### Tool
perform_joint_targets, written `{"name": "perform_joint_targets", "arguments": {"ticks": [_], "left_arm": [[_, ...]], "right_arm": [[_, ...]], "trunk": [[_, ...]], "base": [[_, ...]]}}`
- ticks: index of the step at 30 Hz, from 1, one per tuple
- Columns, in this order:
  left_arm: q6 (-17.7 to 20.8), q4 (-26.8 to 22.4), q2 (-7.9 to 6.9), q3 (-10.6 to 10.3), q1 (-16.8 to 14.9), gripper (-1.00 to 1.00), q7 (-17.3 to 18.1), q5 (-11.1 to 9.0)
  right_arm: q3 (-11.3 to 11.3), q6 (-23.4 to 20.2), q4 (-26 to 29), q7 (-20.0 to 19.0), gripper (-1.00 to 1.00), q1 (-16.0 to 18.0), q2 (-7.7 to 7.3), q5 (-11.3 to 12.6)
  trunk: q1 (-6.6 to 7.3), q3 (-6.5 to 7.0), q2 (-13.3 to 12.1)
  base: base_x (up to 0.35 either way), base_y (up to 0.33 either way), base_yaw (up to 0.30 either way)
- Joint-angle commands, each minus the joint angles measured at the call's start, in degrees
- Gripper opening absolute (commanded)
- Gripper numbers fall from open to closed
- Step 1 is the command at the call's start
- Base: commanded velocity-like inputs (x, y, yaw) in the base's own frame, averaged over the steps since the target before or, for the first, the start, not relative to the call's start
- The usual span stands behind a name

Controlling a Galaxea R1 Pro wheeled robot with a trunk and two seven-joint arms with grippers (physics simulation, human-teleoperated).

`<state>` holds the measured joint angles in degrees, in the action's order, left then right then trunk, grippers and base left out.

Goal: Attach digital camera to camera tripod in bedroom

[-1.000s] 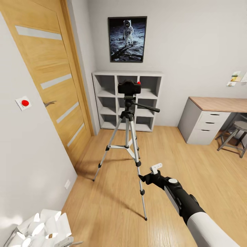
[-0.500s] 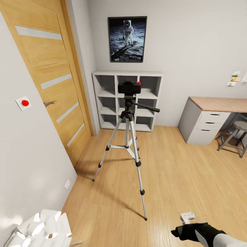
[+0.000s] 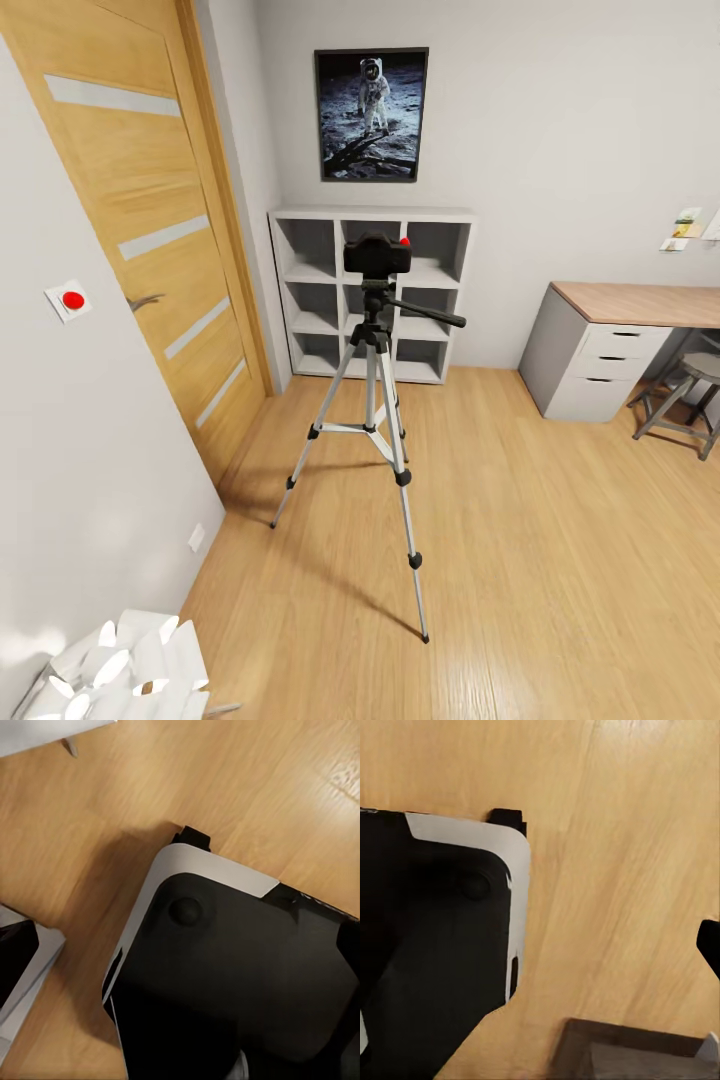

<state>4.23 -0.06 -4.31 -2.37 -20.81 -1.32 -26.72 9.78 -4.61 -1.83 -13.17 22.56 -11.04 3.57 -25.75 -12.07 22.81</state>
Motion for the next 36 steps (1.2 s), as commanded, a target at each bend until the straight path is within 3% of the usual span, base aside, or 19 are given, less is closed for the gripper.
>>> {"name": "perform_joint_targets", "arguments": {"ticks": [1,2,3,7,11,12,18,36], "left_arm": [[0.2,0.0,0.04,-0.3,0.0,1.0,-0.1,-0.4],[0.2,0.0,0.09,-0.3,0.1,1.0,-0.2,-0.4],[0.2,0.0,0.16,-0.3,0.3,1.0,-0.2,-0.4],[0.2,0.1,0.22,-0.3,1.2,1.0,-0.2,-0.4],[0.1,0.1,0.21,-0.3,1.9,1.0,-0.2,-0.4],[0.1,0.1,0.22,-0.3,2.3,1.0,-0.2,-0.4],[0.1,0.1,0.22,-0.3,2.6,1.0,-0.2,-0.4],[0.1,0.1,0.52,-0.3,2.7,1.0,-0.2,-0.5]], "right_arm": [[0.4,-0.1,-0.1,0.3,1.0,-0.8,0.04,0.9],[0.3,0.0,-0.1,1.1,1.0,-2.3,0.08,2.1],[0.3,0.2,-0.2,2.2,1.0,-5.5,0.17,5.2],[0.3,1.3,-0.1,2.6,1.0,-8.0,0.25,7.0],[0.3,6.4,-0.1,2.8,1.0,-10.4,0.3,9.1],[0.3,9.8,-0.2,2.8,1.0,-11.3,0.31,9.8],[0.4,12.8,-0.2,2.8,1.0,-12.1,0.32,10.2],[0.4,13.6,-0.2,2.7,1.0,-12.3,0.18,10.3]], "trunk": [[-0.03,-0.1,0.1],[-0.03,-0.1,0.1],[-0.03,-0.1,0.1],[-0.03,-0.1,0.1],[-0.03,-0.1,0.1],[-0.03,-0.1,0.1],[-0.03,-0.1,0.1],[-0.03,-0.1,0.1]], "base": [[0.0,0.0,0.0],[0.0,0.0,0.0],[0.0,0.0,0.0],[0.0,0.0,0.0],[0.0,0.0,0.0],[0.0,0.0,0.0],[0.0,0.0,0.0],[0.0,0.0,0.0]]}}
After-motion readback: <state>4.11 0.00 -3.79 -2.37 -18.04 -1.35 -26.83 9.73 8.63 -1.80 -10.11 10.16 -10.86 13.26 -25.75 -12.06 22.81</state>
